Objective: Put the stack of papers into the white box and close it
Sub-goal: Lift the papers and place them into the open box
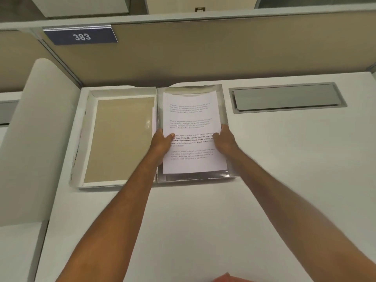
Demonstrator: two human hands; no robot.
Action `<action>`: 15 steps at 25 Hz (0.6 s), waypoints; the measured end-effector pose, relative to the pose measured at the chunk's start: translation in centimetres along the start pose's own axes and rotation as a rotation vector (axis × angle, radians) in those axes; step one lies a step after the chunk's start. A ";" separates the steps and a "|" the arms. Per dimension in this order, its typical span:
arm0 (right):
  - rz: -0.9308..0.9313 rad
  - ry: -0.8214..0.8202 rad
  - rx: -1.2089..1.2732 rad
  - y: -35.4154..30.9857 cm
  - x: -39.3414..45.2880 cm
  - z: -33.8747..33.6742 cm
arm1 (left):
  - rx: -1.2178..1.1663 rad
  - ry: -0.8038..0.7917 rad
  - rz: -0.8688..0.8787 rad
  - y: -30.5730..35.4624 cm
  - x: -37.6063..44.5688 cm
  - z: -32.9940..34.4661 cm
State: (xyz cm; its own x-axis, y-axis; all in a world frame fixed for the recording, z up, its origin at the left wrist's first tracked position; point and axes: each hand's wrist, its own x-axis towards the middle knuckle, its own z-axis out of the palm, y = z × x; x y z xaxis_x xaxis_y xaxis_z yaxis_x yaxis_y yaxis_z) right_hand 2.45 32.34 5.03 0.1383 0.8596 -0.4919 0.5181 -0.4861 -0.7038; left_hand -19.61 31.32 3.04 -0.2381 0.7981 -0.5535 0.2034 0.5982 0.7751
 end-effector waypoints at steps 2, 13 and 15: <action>0.034 0.011 -0.041 1.1 1.1 1.1 | 0.088 0.018 -0.017 -0.3 0.7 0.7; -0.110 0.162 -0.240 4.3 1.6 3.2 | 0.610 0.263 0.052 -1.9 0.6 4.0; -0.163 0.210 -0.319 4.2 1.5 3.7 | 0.744 0.305 0.117 -1.8 0.4 4.5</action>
State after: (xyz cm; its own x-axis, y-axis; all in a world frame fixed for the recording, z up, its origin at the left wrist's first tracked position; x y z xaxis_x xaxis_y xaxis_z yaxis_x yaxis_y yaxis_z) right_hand 1.77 31.01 -0.58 0.1846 0.9509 -0.2486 0.7786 -0.2958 -0.5534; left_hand -15.81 30.88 0.05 -0.4025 0.8680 -0.2908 0.7956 0.4888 0.3578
